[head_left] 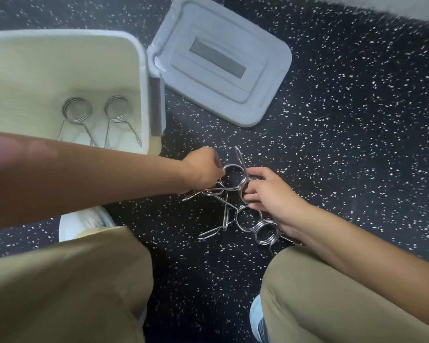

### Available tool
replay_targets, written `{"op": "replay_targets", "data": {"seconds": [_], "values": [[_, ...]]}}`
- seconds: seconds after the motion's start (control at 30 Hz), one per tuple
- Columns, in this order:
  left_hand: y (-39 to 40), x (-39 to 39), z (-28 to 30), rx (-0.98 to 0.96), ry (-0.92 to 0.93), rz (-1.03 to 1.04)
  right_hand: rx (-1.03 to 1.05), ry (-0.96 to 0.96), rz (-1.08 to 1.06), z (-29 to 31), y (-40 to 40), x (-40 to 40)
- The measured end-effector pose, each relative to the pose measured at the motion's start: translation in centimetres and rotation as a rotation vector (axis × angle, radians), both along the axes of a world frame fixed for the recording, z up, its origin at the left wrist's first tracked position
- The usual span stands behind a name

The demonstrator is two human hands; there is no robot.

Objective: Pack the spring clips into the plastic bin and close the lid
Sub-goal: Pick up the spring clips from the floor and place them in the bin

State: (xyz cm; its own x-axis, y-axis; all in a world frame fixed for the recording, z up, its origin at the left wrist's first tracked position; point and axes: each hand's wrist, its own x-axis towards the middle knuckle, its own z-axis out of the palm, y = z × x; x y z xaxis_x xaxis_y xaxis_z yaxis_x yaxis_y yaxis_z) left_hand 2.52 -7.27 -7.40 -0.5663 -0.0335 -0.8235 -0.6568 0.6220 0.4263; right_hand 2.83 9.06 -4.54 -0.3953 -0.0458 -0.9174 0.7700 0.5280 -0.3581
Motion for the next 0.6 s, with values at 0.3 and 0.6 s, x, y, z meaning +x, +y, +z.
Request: {"op": "replay_targets", "data": {"seconds": [0.3,0.6], "values": [[-0.2,0.0,-0.8,0.094,-0.022,-0.049,0.019,0.076,-0.185,-0.4,-0.1,0.2],[-1.8,1.0,2.6,0.061,0.138,-0.229,-0.001,0.209,-0.057,-0.1,1.3,0.7]]}}
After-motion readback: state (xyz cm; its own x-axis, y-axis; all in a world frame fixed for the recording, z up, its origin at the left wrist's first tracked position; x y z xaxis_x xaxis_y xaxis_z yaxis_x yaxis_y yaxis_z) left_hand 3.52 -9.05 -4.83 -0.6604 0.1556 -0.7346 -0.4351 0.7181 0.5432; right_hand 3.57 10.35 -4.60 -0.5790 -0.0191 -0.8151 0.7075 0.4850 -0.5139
